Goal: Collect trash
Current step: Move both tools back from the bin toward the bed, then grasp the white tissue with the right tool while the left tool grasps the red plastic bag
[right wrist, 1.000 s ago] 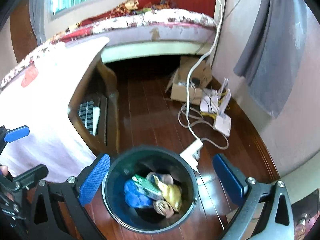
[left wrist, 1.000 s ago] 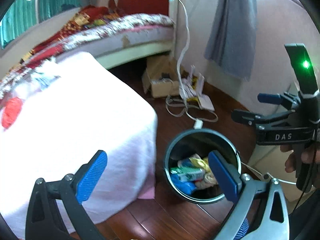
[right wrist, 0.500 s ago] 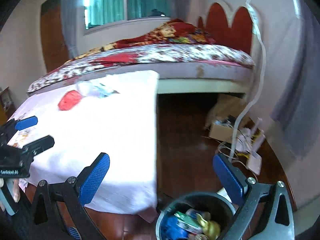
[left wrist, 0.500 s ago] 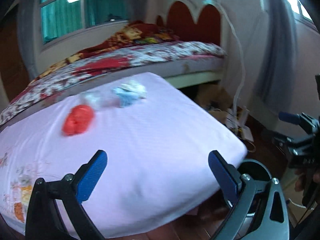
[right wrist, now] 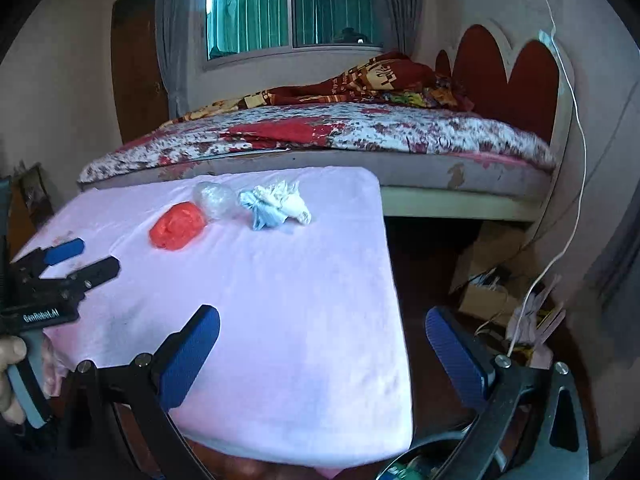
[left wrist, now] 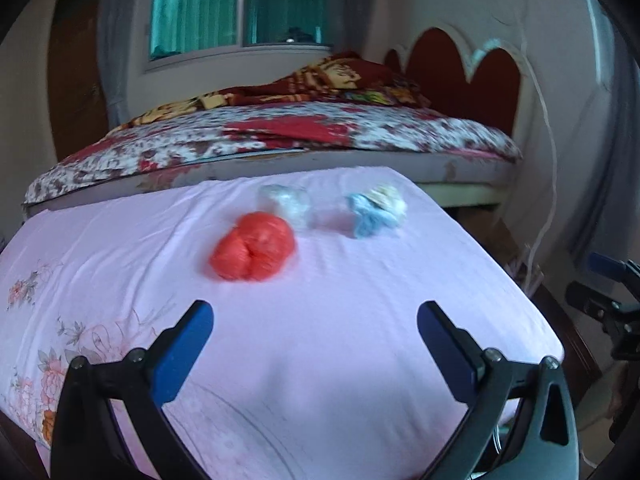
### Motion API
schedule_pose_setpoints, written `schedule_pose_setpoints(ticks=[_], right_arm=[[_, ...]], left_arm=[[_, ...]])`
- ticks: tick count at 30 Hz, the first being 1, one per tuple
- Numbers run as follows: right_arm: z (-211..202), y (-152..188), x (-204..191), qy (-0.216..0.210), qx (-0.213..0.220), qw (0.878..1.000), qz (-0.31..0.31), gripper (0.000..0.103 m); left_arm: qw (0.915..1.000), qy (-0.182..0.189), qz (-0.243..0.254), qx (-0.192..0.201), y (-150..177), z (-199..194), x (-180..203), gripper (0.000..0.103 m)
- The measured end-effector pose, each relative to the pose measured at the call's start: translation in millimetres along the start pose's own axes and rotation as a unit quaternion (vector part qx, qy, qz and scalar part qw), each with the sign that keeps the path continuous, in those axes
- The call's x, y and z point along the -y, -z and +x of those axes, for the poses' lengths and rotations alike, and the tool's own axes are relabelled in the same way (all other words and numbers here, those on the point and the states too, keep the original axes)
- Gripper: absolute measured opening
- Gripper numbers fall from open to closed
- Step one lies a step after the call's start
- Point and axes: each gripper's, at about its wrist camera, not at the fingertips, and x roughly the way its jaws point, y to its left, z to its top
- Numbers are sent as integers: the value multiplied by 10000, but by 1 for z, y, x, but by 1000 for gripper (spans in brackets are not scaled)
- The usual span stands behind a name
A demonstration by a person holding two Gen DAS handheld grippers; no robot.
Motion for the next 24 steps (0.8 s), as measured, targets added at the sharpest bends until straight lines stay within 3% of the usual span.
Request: schedule_pose_setpoints(ticks=[9, 16, 24], right_arm=[[88, -55, -18, -269, -107, 9995, -99, 102], [161, -81, -35, -261, -376, 9987, -245, 84], [207, -113, -39, -370, -289, 9989, -29, 83]], left_arm=[[9992, -258, -169, -244, -26, 72, -33, 97], [9974, -325, -141, -625, -30, 120, -42, 91], [9974, -302, -102, -643, -36, 133, -42, 86]])
